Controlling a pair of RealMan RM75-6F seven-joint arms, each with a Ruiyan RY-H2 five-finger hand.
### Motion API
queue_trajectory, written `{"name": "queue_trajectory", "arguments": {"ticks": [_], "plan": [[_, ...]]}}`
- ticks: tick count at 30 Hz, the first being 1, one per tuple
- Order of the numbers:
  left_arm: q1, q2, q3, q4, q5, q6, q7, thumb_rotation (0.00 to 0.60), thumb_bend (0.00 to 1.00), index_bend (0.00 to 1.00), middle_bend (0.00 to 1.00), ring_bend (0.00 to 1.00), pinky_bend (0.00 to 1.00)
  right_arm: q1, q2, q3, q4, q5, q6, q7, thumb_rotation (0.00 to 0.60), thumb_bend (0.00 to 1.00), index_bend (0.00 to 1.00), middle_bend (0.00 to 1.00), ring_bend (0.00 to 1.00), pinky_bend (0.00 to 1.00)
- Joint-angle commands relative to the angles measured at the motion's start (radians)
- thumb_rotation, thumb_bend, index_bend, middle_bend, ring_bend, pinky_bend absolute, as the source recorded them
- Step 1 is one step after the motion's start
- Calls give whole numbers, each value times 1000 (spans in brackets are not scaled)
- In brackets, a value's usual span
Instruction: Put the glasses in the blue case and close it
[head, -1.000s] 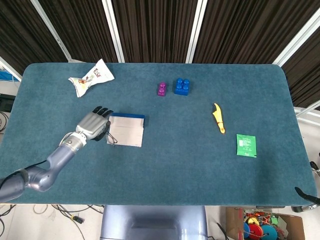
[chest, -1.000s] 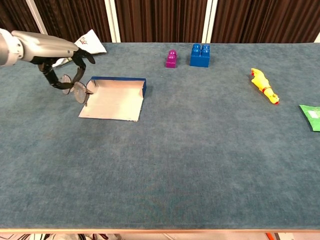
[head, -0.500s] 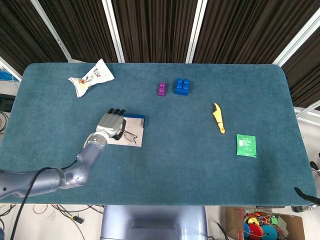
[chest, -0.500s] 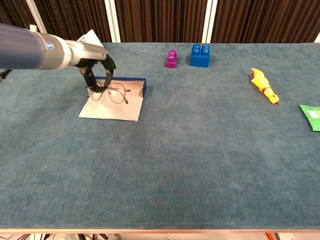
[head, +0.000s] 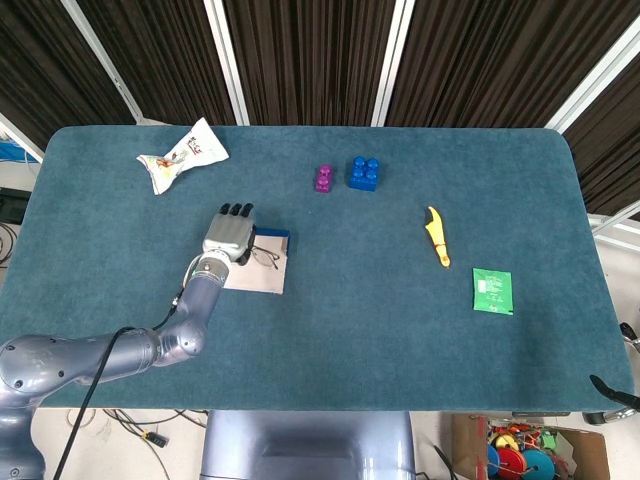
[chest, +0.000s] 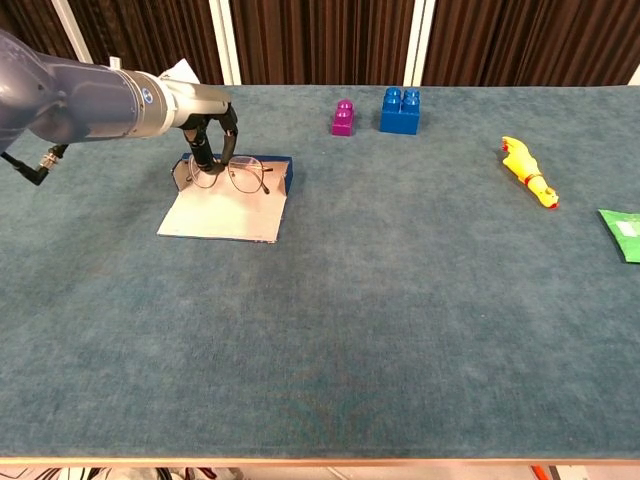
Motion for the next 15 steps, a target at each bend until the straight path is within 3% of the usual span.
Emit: {"name": "queue_trajectory", "arguments": {"ticks": [1,15], "plan": [[-5,-24,-23,37,-71,-2,23,600,421,608,24,0,0,0,0,0,0,-1,1,-1,600,142,0,22,126,237],[-6,-37,-70,40,-188,35,83,600,420,609,12,0,0,0,1,-1,-1,0,0,2,600,142,0,22,125,237]]}}
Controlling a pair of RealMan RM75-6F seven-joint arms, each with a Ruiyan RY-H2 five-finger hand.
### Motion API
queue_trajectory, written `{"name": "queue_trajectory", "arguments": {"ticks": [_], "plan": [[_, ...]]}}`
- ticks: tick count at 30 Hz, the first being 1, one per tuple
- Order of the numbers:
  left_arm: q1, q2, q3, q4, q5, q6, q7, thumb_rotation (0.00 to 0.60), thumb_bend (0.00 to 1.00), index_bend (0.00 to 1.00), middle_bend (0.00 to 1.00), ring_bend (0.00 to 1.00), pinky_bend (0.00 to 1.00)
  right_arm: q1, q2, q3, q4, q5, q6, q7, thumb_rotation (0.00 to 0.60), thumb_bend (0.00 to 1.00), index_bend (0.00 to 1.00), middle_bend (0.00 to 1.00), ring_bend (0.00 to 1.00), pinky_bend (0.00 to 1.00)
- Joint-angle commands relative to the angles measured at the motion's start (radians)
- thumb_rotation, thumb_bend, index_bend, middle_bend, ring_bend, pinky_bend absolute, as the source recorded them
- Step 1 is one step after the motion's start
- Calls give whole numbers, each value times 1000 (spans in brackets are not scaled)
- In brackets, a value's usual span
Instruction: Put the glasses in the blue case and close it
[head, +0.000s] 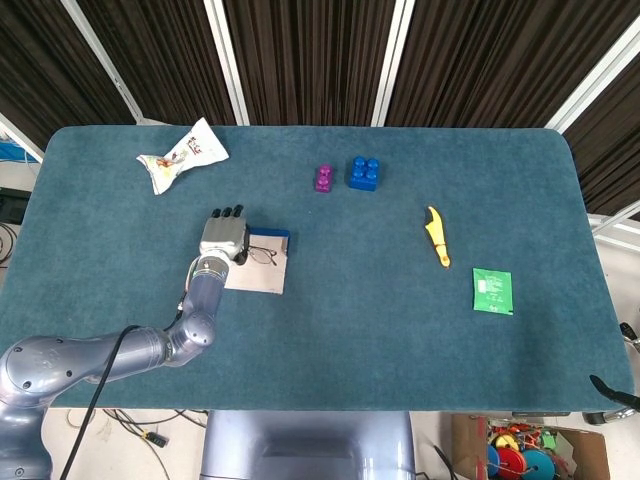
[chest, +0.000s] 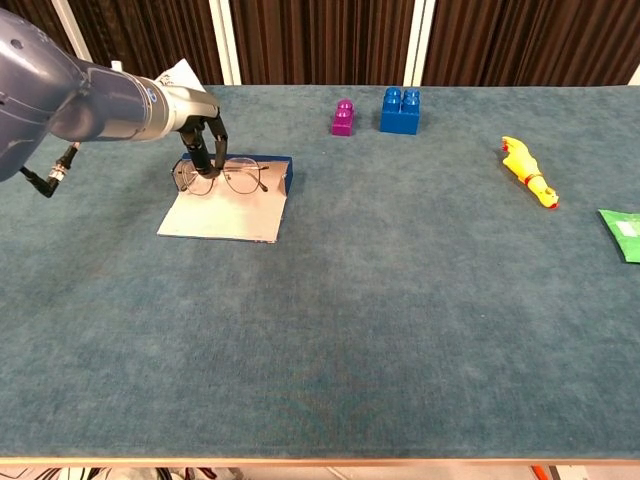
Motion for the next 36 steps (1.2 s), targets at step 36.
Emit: {"name": "queue_trajectory", "arguments": {"ticks": [36], "plan": [[30,-35,-91,33,18,-4,37,600,319,317,17,0,0,-1,7,1,-4,9,-6,9,600,143,0,23,125,237]]}}
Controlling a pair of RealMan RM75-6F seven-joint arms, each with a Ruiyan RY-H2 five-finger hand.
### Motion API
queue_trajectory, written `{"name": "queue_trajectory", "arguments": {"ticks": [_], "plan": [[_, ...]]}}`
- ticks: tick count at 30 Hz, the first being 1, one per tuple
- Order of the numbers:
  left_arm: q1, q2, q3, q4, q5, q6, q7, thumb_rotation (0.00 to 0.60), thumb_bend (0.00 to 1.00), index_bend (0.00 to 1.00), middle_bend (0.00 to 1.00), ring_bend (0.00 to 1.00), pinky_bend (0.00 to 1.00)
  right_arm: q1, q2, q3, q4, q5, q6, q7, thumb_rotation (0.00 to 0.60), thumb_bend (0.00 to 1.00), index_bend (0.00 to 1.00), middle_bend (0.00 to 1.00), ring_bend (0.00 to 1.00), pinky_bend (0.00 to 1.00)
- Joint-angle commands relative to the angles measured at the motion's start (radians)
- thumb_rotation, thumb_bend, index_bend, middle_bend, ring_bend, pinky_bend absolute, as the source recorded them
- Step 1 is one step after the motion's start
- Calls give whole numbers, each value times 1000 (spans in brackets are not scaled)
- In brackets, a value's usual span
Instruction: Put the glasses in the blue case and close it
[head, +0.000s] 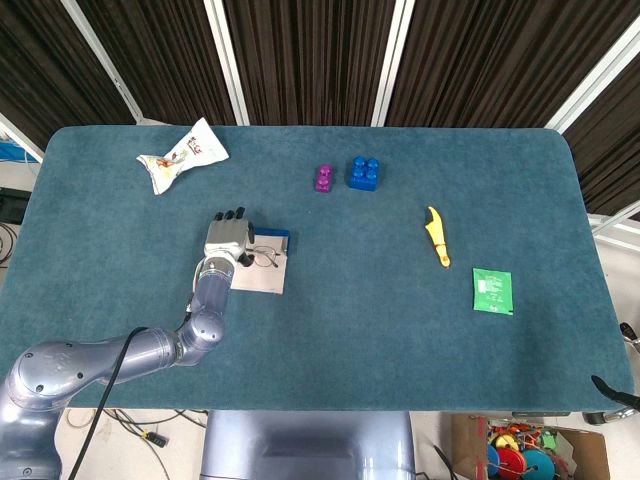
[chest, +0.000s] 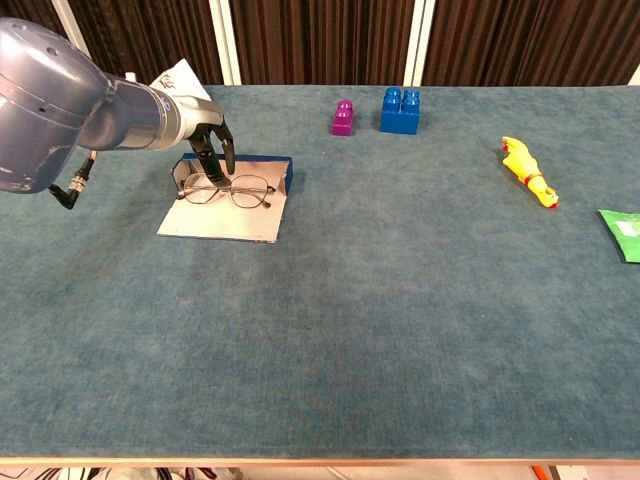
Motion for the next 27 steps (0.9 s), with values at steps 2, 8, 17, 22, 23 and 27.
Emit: {"name": "queue_trajectory", "arguments": {"ticks": [2,8,17,22,23,27], "plan": [[35,59,-6,-100,93,19,-45,600,319,317,17,0,0,0,1,0,-1,2,-2,2,600,142,0,24,126,237],[157,244,24,-383,266,39,-157,600,319,317,11,0,0,-2,-2,0,-1,1,4,-4,600,143,0,25,125,237],[283,326,71,-520,489,121,-304,600,319,242,81,145,426,1,-1,-1,-1,4,0,-13,600,142,0,25,126,237],[341,339,69,-539,559,96,-421,600,346,191,381,538,708,0,-1,-1,-2,3,1,-14,600,143,0,24,126,237],[351,343,72,-539,569,75,-447,600,351,180,424,567,724,0,-1,-1,-2,4,1,-14,600,143,0,25,126,237],[366,363,75,-532,556,-57,-541,600,369,133,593,672,761,0,-1,-2,-1,3,1,-15,600,143,0,25,126,237]]}}
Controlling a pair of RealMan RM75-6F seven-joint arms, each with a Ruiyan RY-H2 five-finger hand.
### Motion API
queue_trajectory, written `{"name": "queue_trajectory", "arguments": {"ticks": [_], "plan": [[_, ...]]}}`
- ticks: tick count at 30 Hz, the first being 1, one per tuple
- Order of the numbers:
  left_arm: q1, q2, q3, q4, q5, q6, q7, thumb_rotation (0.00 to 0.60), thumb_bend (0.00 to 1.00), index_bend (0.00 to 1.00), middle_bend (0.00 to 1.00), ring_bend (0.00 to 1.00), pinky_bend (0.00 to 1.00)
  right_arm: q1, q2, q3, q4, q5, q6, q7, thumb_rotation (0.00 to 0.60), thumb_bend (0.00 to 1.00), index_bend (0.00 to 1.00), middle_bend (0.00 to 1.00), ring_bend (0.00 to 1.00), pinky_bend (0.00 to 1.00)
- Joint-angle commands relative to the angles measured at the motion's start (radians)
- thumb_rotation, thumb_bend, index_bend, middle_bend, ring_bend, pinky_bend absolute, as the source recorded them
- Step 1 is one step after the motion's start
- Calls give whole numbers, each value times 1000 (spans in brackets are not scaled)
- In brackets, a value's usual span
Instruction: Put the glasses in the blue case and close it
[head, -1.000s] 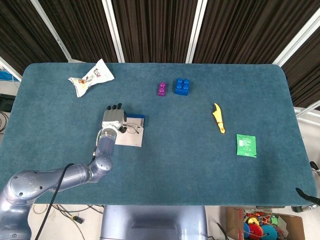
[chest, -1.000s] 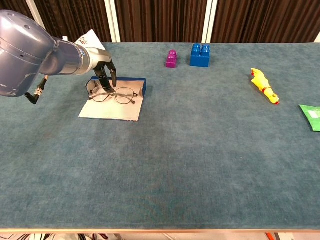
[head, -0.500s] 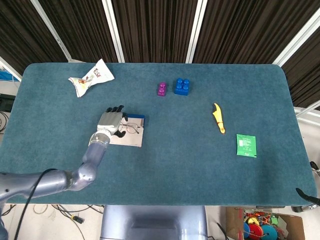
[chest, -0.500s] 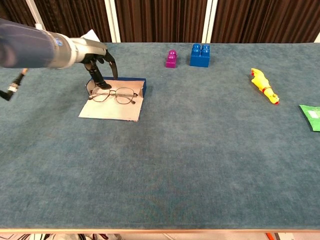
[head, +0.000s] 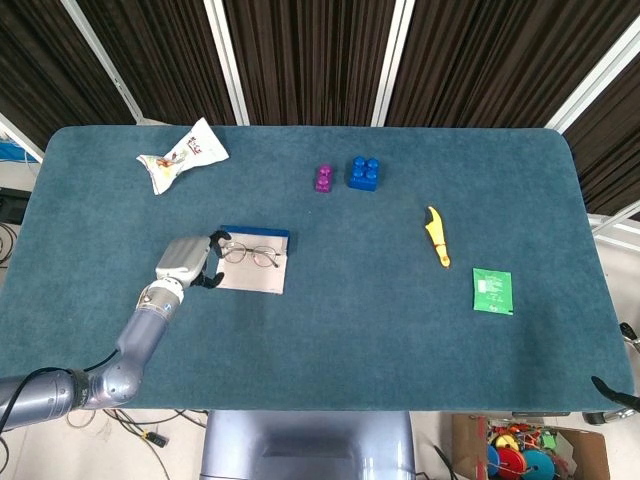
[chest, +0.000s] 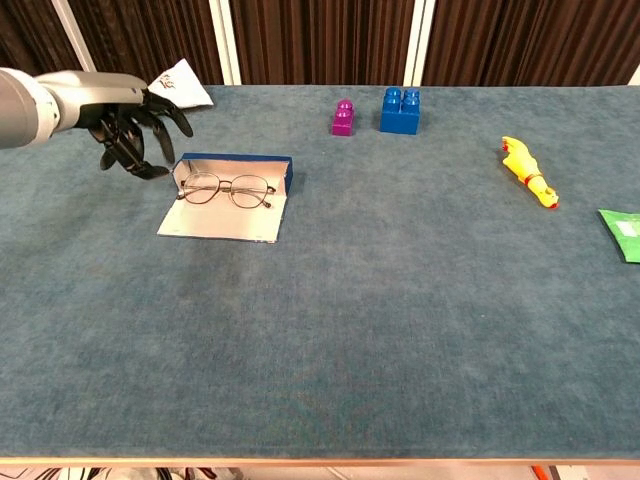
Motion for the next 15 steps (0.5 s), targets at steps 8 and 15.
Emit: {"name": "queue_trajectory", "arguments": {"ticks": [8,15], "plan": [[7,12,32,20,13,-214,-146,600,372,63,729,755,828,0,1,1,0,3,-1,1,600,144,0,24,125,237],[-17,-56,79,71,1,-138,-103,600,372,20,746,768,840,0,3,1,-1,5,-4,6,600,144,0,25,125,237]]}}
